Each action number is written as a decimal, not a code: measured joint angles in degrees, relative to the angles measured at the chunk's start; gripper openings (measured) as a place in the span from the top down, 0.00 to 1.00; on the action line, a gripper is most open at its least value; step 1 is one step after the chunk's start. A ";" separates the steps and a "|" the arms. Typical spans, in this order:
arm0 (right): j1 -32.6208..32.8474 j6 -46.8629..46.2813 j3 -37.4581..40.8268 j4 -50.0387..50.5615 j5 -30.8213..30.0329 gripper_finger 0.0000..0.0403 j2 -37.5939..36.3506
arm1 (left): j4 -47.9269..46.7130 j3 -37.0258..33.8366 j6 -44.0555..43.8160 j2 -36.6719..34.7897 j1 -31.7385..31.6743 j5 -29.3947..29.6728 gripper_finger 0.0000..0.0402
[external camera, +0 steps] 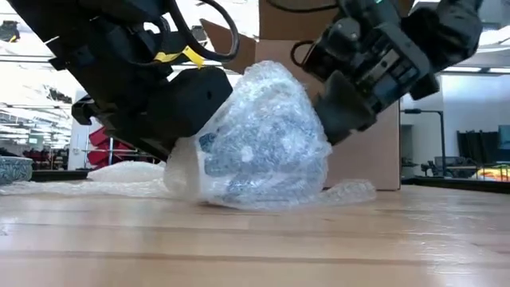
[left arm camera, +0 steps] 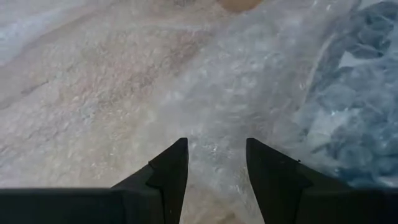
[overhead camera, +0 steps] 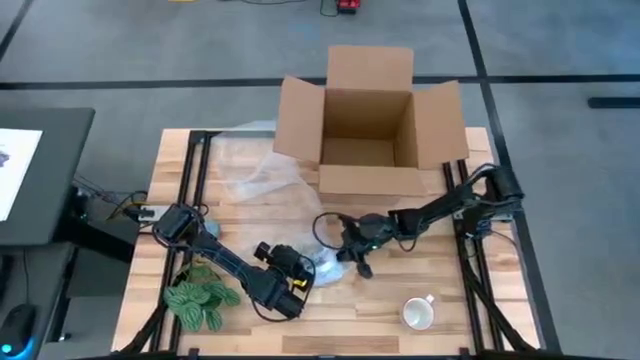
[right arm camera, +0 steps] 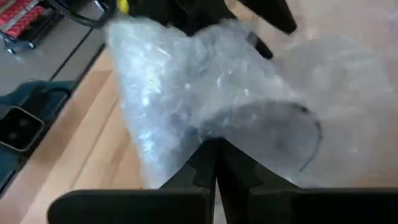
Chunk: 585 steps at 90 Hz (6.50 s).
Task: Wrap mug
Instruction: Wrap the white blue mug with bubble wrap, then put the white blue wrapped mug into the cardboard box
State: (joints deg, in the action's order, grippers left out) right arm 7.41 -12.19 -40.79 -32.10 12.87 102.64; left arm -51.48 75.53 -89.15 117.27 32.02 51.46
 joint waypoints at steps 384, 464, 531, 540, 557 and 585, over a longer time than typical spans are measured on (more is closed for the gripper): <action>0.89 34.66 -13.34 -0.12 -3.27 0.78 9.16 | -5.07 -0.82 -4.33 -2.80 2.54 0.97 0.65; 7.84 34.93 -14.27 37.90 -6.89 0.96 -29.24 | -34.18 22.95 -8.57 -2.93 9.46 10.33 0.65; -18.49 42.25 -53.80 48.11 -10.30 0.96 -31.24 | -24.73 21.64 0.05 -2.93 9.35 13.42 0.65; -27.25 42.23 -57.41 52.67 -10.30 0.96 -27.76 | -24.36 21.64 0.70 -2.93 9.35 13.60 0.65; -38.02 45.73 -58.55 67.48 -9.81 0.96 -20.64 | -24.39 21.64 1.03 -2.93 9.28 13.77 0.65; -38.33 50.71 -58.47 82.54 -6.88 0.96 -5.76 | -23.35 21.64 2.66 -2.92 8.23 13.77 0.65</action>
State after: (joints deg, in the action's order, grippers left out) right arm -30.92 38.53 -99.26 50.44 5.99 96.88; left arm -74.83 97.17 -86.49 114.35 40.25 65.23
